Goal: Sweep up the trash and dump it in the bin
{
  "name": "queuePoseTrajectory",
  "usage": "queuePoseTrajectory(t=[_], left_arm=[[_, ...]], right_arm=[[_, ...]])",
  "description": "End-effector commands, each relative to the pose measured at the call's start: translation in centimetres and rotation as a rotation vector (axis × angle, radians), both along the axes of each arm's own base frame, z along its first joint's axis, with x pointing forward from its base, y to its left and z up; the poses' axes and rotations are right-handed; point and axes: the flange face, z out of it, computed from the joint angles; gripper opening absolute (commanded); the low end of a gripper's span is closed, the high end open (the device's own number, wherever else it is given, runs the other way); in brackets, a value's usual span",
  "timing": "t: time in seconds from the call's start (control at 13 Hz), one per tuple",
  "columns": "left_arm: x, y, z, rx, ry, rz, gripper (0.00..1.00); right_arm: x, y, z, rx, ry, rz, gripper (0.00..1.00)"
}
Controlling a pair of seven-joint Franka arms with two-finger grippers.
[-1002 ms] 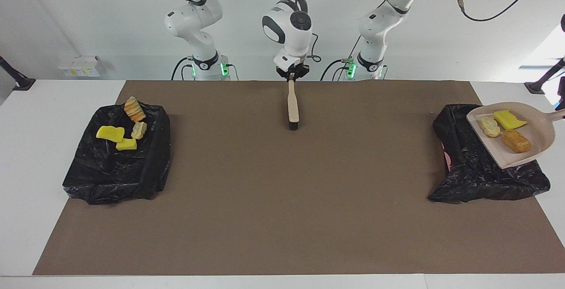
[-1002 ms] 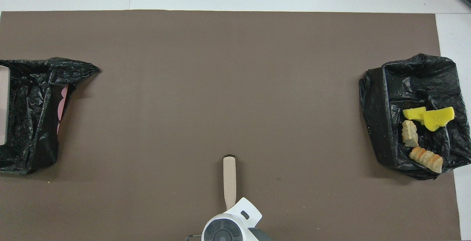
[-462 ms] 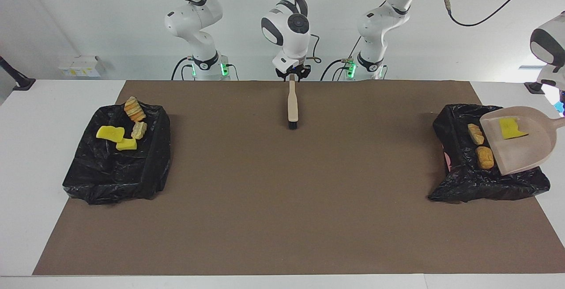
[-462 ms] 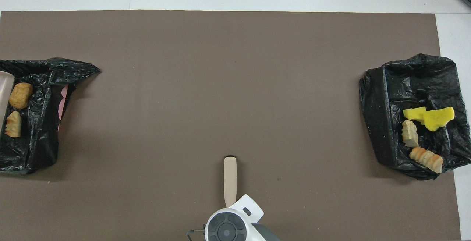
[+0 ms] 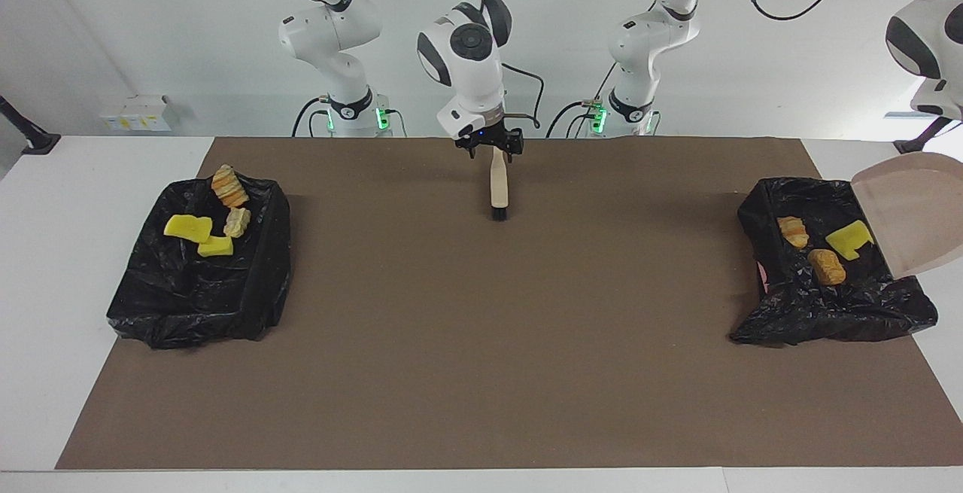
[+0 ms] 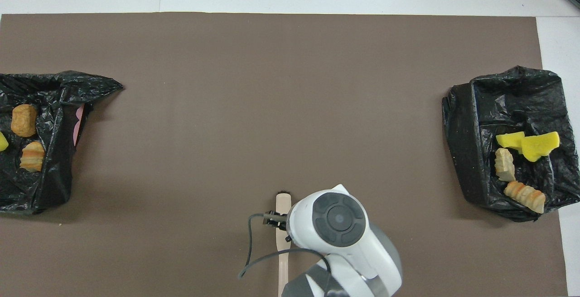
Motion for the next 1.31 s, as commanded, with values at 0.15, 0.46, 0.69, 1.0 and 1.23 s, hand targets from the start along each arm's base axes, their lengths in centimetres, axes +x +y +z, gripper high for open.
queuePoseTrajectory(t=[0.15,0.46,0.69,1.0,1.23], left_arm=[[-1.2,-5.2,1.5,0.002,-0.018,0.003,0.0],[-1.1,-8.8,-0.1,-0.216,-0.084,0.144,0.0],[-1.6,-10.8,-1.6,-0.465,-0.115,0.281,0.0],[-1.9,-17.1,-2.3,-0.567,-0.154,0.454,0.0],[-3.4,-23.1,-3.5,-0.612,-0.235,0.664,0.0]], right_arm=[[8.0,-6.9,5.1,-0.078,-0.187,-0.038,1.0],[12.7,-13.5,12.1,-0.17,-0.281,0.045,1.0],[14.1,-18.4,18.0,-0.189,-0.263,0.145,1.0],[13.8,-21.0,20.9,-0.205,-0.203,0.149,1.0],[13.5,-21.9,22.4,-0.222,-0.173,0.137,1.0]])
